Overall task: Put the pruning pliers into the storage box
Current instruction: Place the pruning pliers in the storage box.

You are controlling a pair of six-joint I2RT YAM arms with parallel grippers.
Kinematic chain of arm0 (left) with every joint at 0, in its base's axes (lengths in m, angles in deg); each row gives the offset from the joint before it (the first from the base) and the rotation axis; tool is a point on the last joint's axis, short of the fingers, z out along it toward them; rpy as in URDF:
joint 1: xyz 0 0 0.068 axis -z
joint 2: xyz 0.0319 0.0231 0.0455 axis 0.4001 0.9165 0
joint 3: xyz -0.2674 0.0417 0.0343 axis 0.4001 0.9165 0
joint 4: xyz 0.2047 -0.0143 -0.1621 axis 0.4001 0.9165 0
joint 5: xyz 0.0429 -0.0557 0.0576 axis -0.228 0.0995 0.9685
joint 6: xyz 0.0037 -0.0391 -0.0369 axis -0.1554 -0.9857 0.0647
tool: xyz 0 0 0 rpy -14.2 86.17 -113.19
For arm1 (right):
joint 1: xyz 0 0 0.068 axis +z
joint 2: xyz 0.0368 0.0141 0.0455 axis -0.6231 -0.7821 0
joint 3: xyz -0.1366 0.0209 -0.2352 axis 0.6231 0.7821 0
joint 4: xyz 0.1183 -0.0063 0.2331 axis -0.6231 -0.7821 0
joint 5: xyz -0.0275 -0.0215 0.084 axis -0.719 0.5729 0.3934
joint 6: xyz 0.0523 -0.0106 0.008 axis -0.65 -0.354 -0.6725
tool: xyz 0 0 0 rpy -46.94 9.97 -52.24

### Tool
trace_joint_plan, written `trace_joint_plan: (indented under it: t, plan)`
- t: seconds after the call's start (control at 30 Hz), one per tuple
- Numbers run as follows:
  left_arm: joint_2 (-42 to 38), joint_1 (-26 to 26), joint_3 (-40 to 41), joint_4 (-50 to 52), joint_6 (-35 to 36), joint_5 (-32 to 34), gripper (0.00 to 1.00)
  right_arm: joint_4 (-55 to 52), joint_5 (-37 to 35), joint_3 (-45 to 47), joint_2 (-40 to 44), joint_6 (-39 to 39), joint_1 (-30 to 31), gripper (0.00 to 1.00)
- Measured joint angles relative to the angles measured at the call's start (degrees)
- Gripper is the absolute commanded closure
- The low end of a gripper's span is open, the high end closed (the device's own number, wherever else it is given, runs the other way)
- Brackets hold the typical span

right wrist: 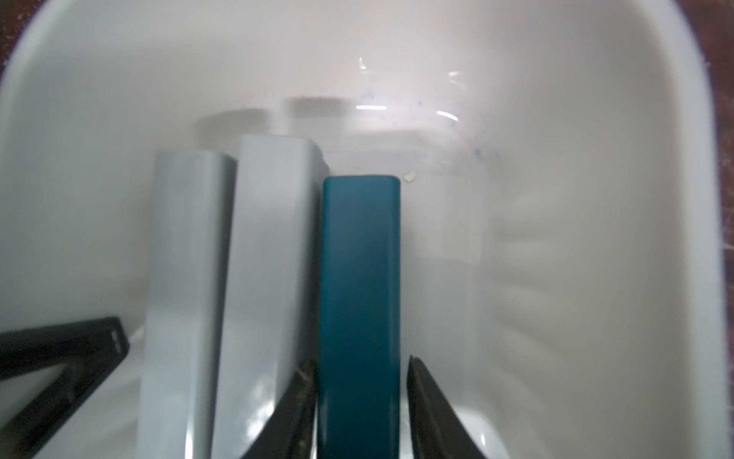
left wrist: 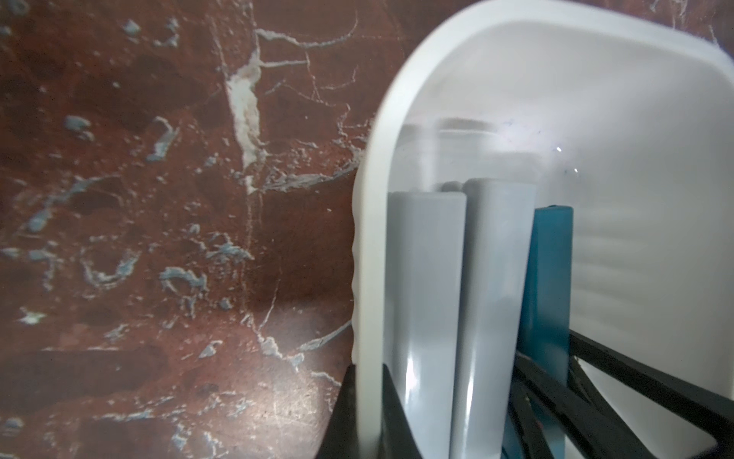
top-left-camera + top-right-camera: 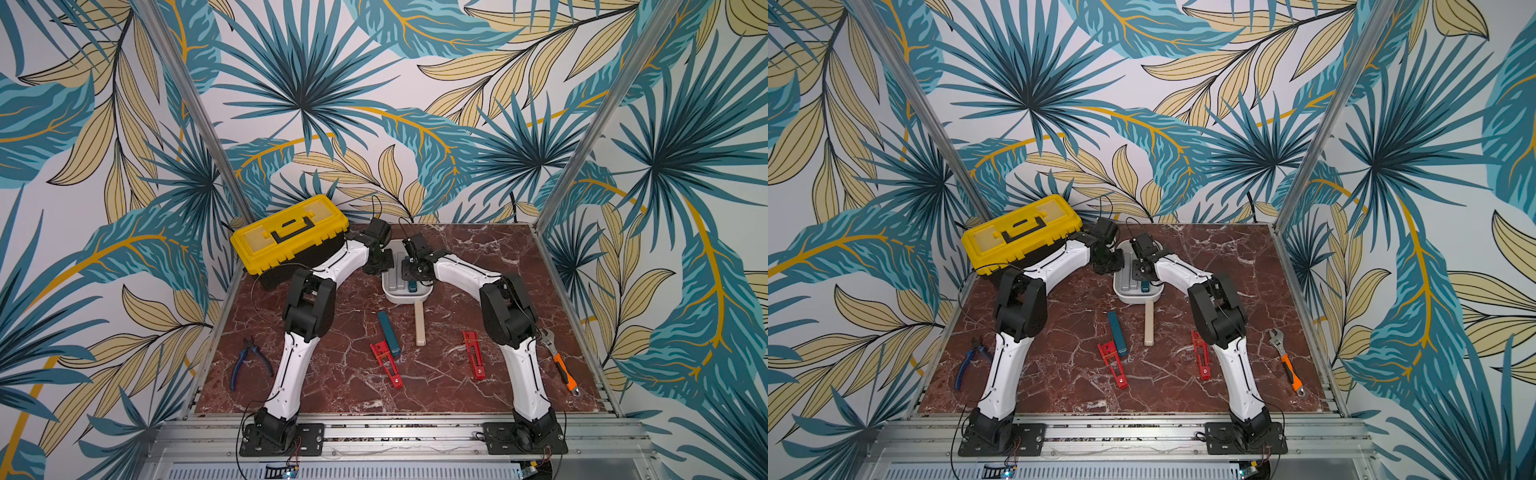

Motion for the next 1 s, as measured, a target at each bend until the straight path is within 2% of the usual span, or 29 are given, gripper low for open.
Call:
trace_joint_plan:
  t: [0.37,1.0]
  plan:
    - [0.0,0.0,0.0,0.0,0.0,-0.1,1.0,0.1,-0.5,0.5,0.8,0.2,0.0,0.46]
    - [0.0,0.0,0.0,-0.1,-0.2,-0.2,1.0,0.1,-1.9,4.0,8.8,1.2,0.0,0.46]
